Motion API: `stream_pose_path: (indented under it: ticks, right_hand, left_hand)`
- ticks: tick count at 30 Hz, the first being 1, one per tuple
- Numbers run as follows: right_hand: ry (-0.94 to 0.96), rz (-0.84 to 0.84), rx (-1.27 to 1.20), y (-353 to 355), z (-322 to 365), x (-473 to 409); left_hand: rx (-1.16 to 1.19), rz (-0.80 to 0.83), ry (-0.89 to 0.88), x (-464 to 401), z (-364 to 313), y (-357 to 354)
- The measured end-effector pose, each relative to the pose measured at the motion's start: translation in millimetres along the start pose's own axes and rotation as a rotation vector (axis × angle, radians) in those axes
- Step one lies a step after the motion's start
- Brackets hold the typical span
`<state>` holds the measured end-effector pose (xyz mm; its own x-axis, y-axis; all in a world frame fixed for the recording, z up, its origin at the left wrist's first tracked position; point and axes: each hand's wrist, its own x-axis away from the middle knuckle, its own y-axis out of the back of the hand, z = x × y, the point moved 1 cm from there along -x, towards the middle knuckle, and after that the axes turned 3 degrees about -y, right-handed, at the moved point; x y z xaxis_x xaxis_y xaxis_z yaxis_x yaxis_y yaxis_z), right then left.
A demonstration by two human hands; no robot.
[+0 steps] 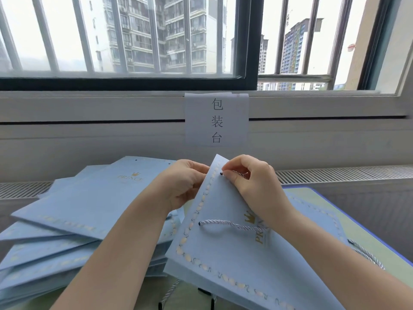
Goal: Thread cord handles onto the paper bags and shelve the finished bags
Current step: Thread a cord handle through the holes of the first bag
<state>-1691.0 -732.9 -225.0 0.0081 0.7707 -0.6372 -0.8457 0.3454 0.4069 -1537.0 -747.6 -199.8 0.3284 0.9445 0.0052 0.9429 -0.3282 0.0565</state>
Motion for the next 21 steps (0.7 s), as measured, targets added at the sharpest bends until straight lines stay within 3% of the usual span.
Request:
stream_pose_path:
  ticks: [16, 21]
  right_hand:
    - [-0.042, 0.066, 0.097, -6.4, -13.4, 3.1]
    - [-0.061, 0.055, 0.074, -6.3, -10.7, 4.2]
  left_hand:
    - [-0.373, -0.173, 0.078, -7.5, -0.5, -6.4]
    - [-0.375, -0.181, 0.071, -6.8, -0.4, -7.8]
